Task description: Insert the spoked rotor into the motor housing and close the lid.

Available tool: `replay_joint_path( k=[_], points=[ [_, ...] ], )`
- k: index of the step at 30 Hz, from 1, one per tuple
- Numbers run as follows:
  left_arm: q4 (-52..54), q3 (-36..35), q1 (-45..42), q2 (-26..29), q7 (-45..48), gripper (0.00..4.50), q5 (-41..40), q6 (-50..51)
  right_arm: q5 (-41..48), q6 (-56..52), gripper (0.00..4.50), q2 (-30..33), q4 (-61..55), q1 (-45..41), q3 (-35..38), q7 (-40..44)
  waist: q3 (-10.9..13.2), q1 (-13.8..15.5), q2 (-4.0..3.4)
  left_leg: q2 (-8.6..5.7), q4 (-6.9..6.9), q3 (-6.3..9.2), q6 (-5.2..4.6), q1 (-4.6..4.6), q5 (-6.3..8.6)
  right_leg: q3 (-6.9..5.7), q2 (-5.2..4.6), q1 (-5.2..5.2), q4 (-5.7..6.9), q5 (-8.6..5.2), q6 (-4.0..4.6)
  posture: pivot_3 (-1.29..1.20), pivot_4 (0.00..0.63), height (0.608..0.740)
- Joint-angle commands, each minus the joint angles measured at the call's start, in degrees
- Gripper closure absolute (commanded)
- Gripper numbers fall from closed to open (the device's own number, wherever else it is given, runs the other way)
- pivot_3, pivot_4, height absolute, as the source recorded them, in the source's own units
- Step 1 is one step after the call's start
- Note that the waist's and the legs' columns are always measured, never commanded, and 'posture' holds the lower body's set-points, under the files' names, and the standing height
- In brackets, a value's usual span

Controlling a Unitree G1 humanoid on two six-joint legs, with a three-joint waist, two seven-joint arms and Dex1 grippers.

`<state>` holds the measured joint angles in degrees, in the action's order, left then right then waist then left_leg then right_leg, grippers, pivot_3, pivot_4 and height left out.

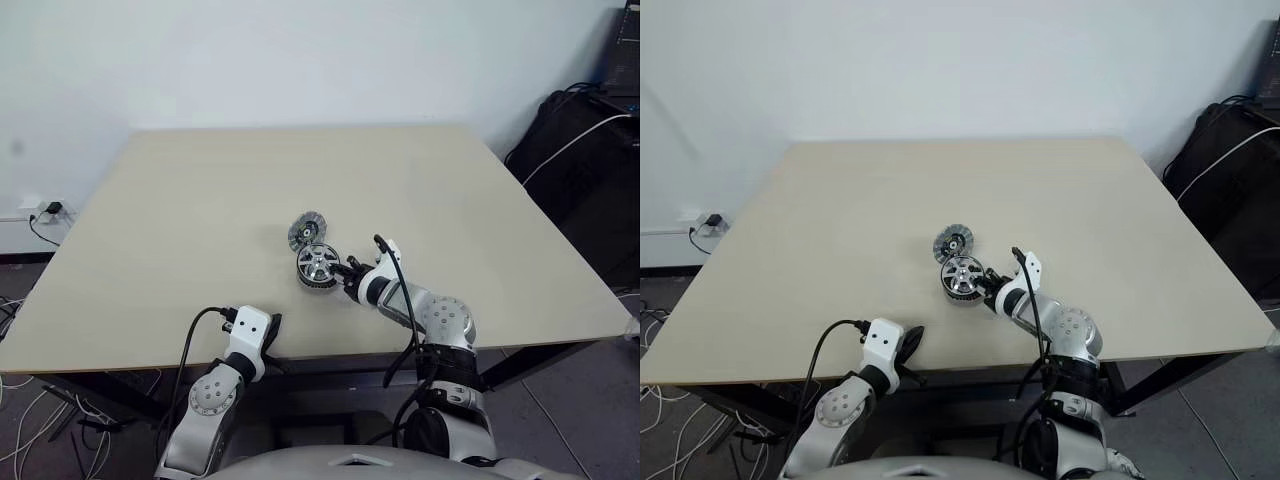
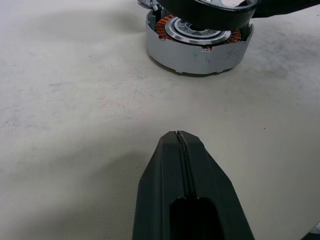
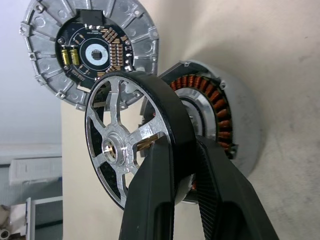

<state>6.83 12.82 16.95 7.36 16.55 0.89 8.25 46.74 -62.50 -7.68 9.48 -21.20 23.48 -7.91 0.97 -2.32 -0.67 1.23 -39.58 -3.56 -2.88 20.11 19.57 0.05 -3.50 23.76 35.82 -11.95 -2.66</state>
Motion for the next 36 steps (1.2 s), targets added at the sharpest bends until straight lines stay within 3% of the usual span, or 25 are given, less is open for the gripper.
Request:
replay_joint_path(
  k=[1,16,17,24,36],
  points=[
    [2.85,-0.06,-0.34,-0.10,-0.01,4.50,-0.72,-0.78,0.01,1.19,4.20,-0.17,-0.14,-0.48,-0.30,0.84,0.00,0.00,0.00,0.00,0.00,0.00,0.00,0.00,0.00,0.00,0.00,0.00,0.00,0.00,0.00,0.00,0.000,0.740],
    [2.94,0.10,-0.52,0.04,0.44,4.50,-0.86,-0.53,-1.81,2.01,4.20,-0.50,1.53,-0.29,-1.65,2.04,-0.01,-0.14,0.00,0.01,0.00,-0.01,0.00,-0.04,0.00,0.00,0.00,-0.02,0.02,0.00,0.00,0.00,0.000,0.740],
    [2.94,0.09,-0.55,0.05,0.47,4.50,-0.86,-0.53,-1.80,1.99,3.48,-0.50,1.50,-0.33,-1.64,1.97,-0.01,-0.14,0.01,0.01,0.00,0.00,0.00,-0.04,0.00,0.00,0.00,-0.02,0.02,0.00,0.00,0.00,0.000,0.740],
    [2.74,0.08,-0.87,0.11,0.67,4.50,-0.88,-0.60,-0.83,1.19,1.29,-0.13,-0.36,-0.37,-1.28,1.78,-0.10,-0.20,0.11,0.02,0.00,-0.01,0.00,-0.16,0.00,0.00,0.00,-0.15,0.02,0.00,0.00,0.00,0.000,0.740],
    [1.91,0.09,-1.80,-0.17,1.13,4.50,-0.91,-0.78,2.42,-0.92,1.29,1.61,-10.16,0.87,0.59,-0.42,-0.06,0.13,0.07,-0.01,0.00,0.00,-0.03,0.11,0.02,-0.01,-0.02,0.09,-0.03,0.00,0.00,0.00,0.000,0.740]
  ],
)
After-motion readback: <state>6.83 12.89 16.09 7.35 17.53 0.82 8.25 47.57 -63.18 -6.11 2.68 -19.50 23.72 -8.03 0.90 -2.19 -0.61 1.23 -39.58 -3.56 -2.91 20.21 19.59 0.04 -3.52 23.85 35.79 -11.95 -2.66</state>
